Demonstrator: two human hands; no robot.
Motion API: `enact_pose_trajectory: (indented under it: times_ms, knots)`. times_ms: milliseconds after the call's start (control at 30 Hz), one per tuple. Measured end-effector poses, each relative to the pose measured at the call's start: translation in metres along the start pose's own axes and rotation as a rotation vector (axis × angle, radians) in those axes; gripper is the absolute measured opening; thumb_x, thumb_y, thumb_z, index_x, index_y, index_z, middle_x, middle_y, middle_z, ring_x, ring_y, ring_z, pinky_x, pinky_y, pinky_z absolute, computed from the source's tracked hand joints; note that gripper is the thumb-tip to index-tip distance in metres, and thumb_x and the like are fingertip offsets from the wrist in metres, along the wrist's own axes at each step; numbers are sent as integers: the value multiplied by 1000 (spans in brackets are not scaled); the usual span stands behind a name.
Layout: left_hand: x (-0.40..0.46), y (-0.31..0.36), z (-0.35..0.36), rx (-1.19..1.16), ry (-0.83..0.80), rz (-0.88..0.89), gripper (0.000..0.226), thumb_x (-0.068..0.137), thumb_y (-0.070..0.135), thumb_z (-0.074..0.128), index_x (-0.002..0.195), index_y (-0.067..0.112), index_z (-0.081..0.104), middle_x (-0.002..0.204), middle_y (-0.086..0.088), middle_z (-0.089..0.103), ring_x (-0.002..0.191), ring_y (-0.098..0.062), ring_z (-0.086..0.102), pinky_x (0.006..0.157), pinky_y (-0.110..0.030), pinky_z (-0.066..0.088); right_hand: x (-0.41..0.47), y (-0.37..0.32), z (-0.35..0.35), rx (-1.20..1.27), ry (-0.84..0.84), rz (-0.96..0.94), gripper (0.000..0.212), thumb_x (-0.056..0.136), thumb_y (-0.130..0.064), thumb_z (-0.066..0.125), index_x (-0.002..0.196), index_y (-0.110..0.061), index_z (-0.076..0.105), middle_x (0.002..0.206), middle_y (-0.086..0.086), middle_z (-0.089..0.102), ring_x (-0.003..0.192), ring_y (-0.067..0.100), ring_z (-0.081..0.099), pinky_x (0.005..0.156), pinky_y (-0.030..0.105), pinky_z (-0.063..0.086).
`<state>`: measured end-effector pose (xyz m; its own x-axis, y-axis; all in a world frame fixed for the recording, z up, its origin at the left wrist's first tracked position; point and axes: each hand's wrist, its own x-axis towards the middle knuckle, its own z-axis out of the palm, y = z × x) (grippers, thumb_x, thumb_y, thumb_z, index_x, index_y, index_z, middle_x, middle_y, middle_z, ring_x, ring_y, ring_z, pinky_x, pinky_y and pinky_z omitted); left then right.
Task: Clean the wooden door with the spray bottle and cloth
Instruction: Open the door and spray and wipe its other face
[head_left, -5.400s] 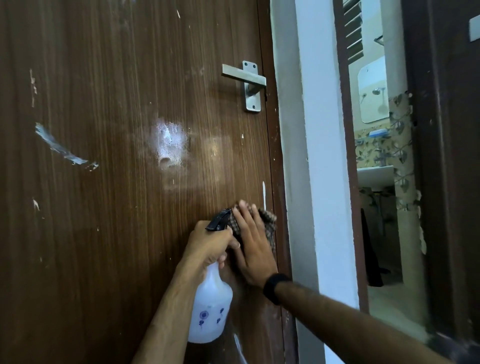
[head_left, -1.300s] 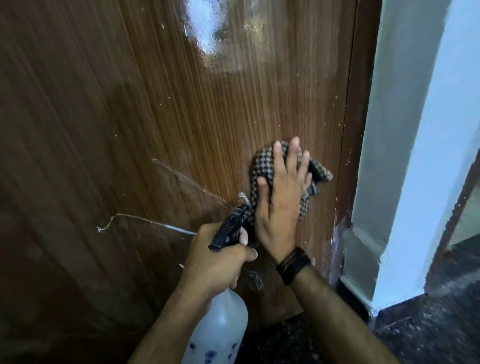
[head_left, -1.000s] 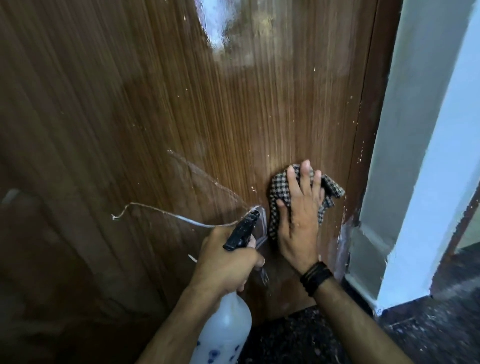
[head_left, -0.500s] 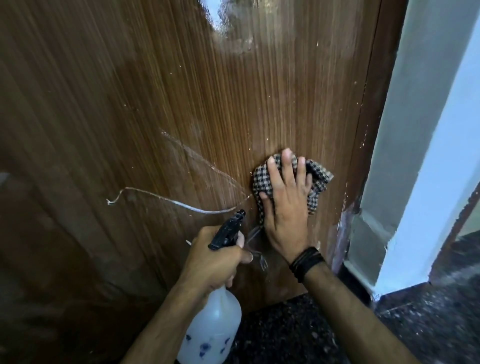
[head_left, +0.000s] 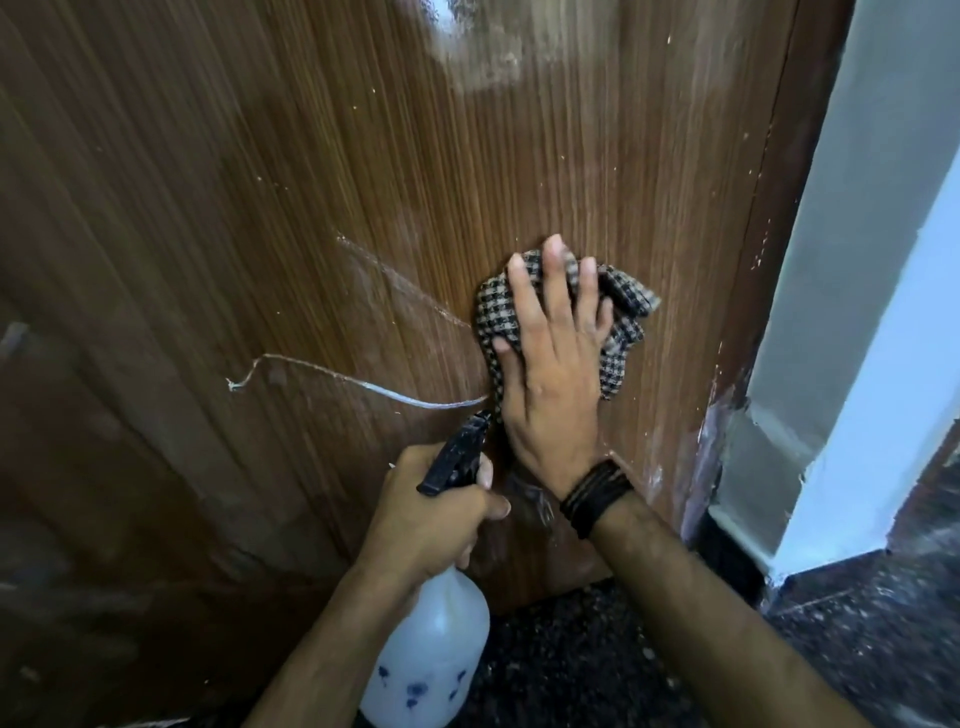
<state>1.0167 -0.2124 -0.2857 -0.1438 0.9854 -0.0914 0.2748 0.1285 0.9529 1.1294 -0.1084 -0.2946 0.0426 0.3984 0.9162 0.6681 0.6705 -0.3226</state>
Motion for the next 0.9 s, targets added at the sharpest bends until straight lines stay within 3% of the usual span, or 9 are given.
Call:
enact_pose_trajectory:
  times_ms: [167, 333, 467, 600, 900]
  knots:
    - [1, 1, -1, 20, 0, 29, 26, 80, -7, 68, 71, 14, 57, 53, -7, 44, 36, -17, 38, 43, -23, 34, -40, 28, 4, -102, -42, -125, 61, 99, -13, 51, 155, -16, 28, 167, -1, 5, 155, 25, -2, 123, 45, -1]
    - [-1, -8, 4, 41, -27, 14, 24, 81, -7, 68, 73, 13, 57, 55, -8, 43, 37, -18, 39, 44, -22, 34, -79, 45, 6, -188, -44, 144, 62, 101, -28, 39, 158, -26, 15, 167, -13, -11, 155, 21, -8, 118, 52, -18]
    - [-5, -15, 7, 52, -61, 2, 24, 82, -6, 68, 74, 13, 57, 58, -10, 44, 39, -18, 40, 45, -24, 36, -73, 45, -1, -46, -28, 274, 63, 104, -29, 37, 160, -22, 9, 166, -11, -8, 155, 20, -10, 124, 44, -6]
    - [-4, -29, 13, 82, -98, -33, 25, 81, -6, 68, 72, 15, 58, 57, -8, 46, 39, -17, 42, 46, -26, 37, -70, 57, -11, 103, 52, 418, 64, 106, -47, 25, 160, -15, 10, 167, -5, 0, 155, 19, -7, 125, 51, 1]
    - [4, -48, 22, 156, -61, -124, 28, 78, -2, 72, 66, 17, 56, 47, 0, 46, 38, -17, 44, 46, -27, 39, -90, 75, -13, 107, -24, 312, 63, 107, -45, 24, 159, -11, 15, 167, -1, 5, 155, 24, -5, 125, 49, -3]
